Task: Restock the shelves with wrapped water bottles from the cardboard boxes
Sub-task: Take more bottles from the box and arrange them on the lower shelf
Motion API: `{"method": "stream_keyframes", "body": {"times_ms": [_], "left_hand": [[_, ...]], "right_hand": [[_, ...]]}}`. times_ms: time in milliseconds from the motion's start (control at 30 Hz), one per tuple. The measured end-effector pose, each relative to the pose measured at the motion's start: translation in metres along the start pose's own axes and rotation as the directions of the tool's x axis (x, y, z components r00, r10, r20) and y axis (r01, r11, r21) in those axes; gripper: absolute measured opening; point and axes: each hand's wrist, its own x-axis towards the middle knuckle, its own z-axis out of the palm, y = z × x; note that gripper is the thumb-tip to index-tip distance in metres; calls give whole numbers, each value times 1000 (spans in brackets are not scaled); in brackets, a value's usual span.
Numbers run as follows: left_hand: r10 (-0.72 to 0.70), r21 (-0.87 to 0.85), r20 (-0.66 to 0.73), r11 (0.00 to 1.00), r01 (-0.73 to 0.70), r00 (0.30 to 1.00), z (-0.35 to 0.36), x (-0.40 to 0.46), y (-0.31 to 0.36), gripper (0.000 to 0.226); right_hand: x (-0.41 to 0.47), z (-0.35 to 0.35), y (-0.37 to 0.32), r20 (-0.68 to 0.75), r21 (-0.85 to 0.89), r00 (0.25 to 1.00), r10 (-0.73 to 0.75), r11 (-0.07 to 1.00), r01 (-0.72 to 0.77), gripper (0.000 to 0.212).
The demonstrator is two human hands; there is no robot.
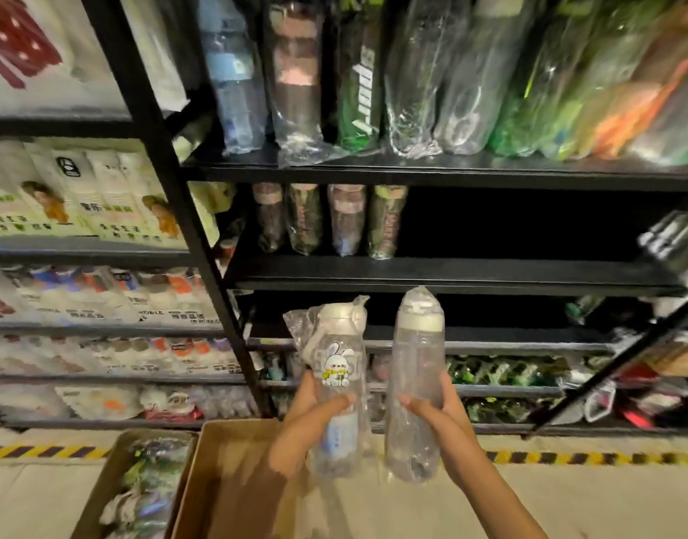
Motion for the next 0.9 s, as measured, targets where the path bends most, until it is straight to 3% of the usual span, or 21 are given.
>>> {"method": "stream_keyframes", "body": {"times_ms": [133,233,367,667,900], "left_hand": [[-2,40,20,999,2,1000,79,9,8,100],[19,23,30,1000,-20,999,137,21,13,81],[23,29,-16,999,-22,1000,197,37,20,94],[137,43,-54,990,-135,989,256,90,54,65],[193,42,-116,981,-190,974,270,169,86,60]], "right_hand": [[-2,-82,-11,-22,11,1000,-9,1000,10,76],[2,-135,-20,-14,11,1000,-21,1000,22,74],[14,-191,-30,7,3,1000,-15,1000,15,73],[57,-247,-55,25,48,1000,-15,999,13,75],[110,-267,-71,43,26,999,-2,1000,1,90]]}}
